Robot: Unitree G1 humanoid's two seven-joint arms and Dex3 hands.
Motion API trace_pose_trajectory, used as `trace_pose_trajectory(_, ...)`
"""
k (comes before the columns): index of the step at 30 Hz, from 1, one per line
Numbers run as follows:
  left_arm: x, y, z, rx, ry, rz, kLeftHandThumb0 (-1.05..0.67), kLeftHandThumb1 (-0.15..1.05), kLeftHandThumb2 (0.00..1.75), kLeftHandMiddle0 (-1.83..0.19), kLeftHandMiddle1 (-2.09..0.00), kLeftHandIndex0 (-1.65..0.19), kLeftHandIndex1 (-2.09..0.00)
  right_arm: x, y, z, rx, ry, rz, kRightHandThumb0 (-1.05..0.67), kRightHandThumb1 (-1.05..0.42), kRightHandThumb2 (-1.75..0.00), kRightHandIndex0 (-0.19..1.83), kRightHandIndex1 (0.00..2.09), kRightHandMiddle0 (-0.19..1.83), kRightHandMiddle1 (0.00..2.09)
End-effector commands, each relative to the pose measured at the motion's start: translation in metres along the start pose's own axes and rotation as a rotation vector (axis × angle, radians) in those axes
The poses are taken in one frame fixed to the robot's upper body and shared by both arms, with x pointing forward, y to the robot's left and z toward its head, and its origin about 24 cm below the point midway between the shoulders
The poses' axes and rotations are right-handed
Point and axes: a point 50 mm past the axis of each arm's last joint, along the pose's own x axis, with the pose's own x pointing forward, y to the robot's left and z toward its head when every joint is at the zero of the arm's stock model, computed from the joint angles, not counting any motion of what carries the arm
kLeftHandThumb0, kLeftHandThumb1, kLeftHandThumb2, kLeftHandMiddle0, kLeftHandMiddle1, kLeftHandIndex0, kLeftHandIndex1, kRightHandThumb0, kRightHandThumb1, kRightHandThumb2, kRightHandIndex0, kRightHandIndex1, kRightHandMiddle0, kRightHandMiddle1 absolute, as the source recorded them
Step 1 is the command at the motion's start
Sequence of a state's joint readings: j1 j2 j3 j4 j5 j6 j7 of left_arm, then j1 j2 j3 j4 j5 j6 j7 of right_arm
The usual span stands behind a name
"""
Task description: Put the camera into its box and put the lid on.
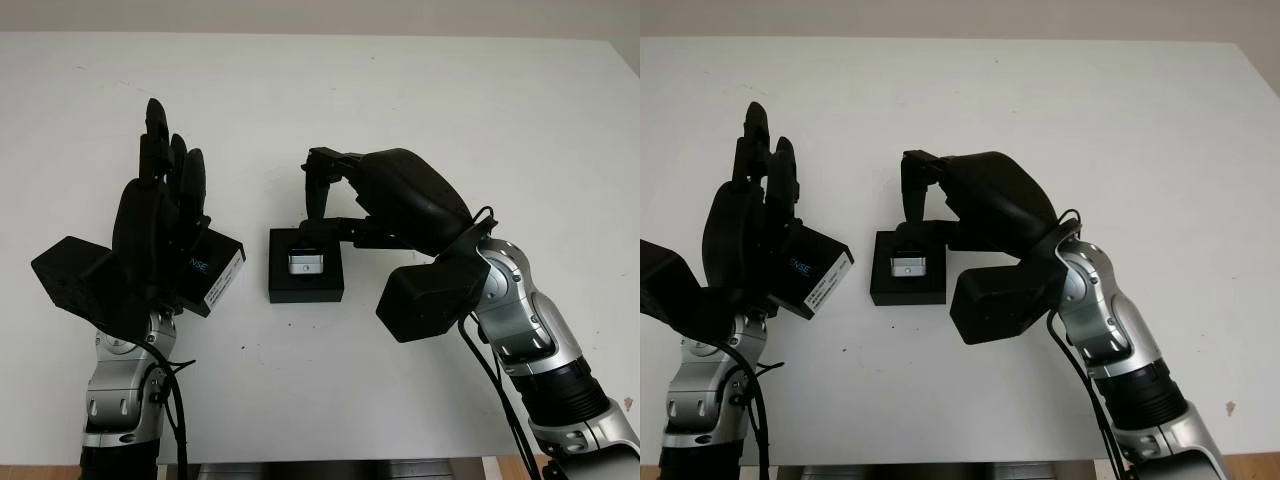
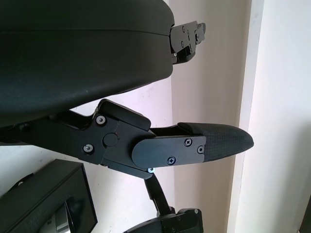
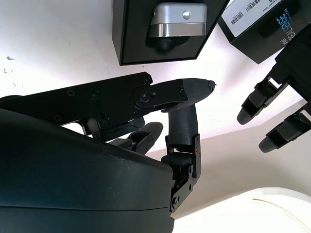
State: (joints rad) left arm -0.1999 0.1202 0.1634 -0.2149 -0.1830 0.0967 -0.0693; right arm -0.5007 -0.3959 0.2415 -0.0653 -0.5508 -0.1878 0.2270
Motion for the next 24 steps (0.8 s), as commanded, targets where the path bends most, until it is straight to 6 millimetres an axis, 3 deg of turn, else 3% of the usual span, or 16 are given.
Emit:
trace_pose_trajectory(1,0.000,0.001,0.001,-0.003,-0.014,0.007,-0.81,1.05,0.47,0.19,0.00,0.19,0.00,0.000,-0.006,0.002,-0.056,-0.025,-0.011,-0.47,-1.04,-0.08,0.49,0.25,0.39,1.79)
trace_pose_trajectory(5,-0.002,0.000,0.001,-0.004,-0.014,0.008,-0.80,1.05,0.47,0.19,0.00,0.19,0.00,-0.008,-0.006,0.005,-0.137,-0.031,0.037,-0.65,-0.99,-0.05,0.36,0.25,0.33,1.33)
trace_pose_trajectory(7,-0.002,0.000,0.002,-0.002,-0.011,0.008,-0.80,1.05,0.46,0.19,0.00,0.19,0.00,-0.013,-0.002,0.008,-0.165,-0.037,0.053,-0.68,-0.97,-0.05,0.33,0.24,0.33,1.20)
trace_pose_trajectory(13,-0.002,0.001,0.001,-0.001,-0.012,0.015,-0.80,1.05,0.47,0.19,0.00,0.19,0.00,-0.024,0.009,0.012,-0.180,-0.056,0.082,-0.72,-0.95,-0.05,0.32,0.23,0.30,1.12)
trace_pose_trajectory(24,-0.003,0.001,0.001,-0.017,-0.005,0.003,-0.80,1.05,0.47,0.19,0.00,0.19,0.00,-0.027,0.017,0.008,-0.208,-0.044,0.128,-0.74,-0.96,-0.06,0.31,0.18,0.26,0.97)
